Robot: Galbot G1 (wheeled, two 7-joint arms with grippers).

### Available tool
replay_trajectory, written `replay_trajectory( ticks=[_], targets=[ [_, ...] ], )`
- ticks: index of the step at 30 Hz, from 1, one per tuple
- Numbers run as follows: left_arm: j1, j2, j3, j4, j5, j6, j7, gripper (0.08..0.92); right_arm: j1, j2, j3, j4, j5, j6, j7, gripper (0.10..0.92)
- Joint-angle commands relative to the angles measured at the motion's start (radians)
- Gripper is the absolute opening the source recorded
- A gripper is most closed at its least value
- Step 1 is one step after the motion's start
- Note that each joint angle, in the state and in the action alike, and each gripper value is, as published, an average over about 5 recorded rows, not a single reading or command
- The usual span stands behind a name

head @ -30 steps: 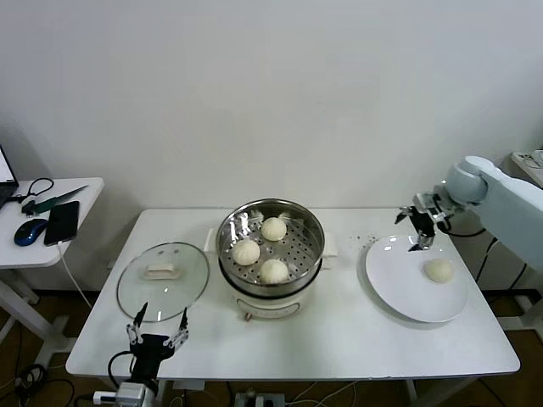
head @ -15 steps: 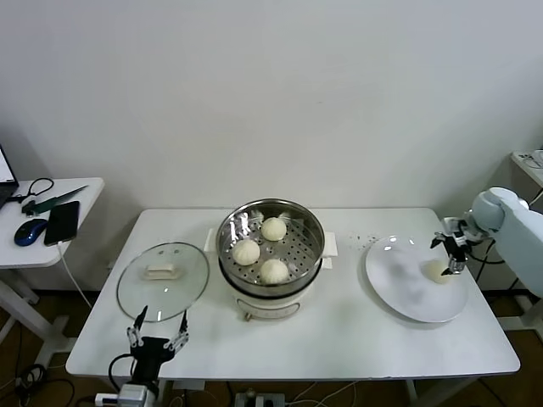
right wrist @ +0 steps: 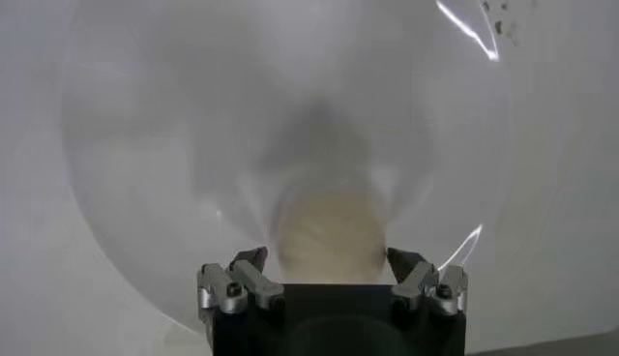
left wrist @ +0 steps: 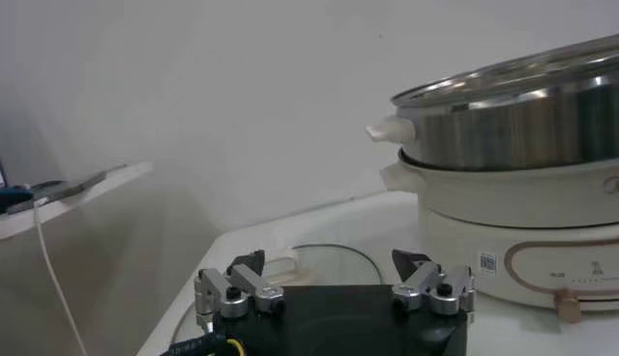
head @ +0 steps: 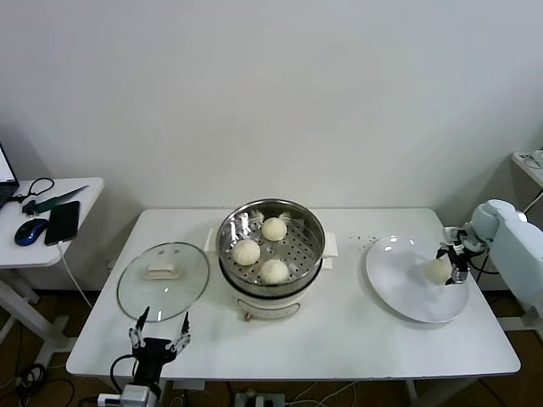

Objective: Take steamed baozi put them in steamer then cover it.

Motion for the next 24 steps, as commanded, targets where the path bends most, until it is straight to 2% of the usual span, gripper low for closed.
replay_trajectory(
  ticks=[1, 9, 18, 24],
  targets=[
    [0.002, 0.0, -0.001, 0.001, 0.003, 0.0, 0.0, 0.823, -0.009, 0.044, 0.051, -0.076, -0.054, 0.012, 0.003, 0.823],
    [0.003, 0.0, -0.001, 0.005, 0.003, -0.003, -0.001, 0.823, 0.011, 0.063, 0.065, -0.111, -0.059, 0.022, 0.002, 0.817],
    [0.005, 0.0, -0.002, 0.002, 0.004, -0.004, -0.001, 0.823, 0.028, 0.066, 0.065, -0.115, -0.058, 0.024, -0.007, 0.719],
    [0.011, 0.003, -0.003, 0.0, 0.004, -0.004, 0.0, 0.823, 0.101, 0.042, -0.049, -0.063, 0.07, 0.001, -0.029, 0.693]
  ],
)
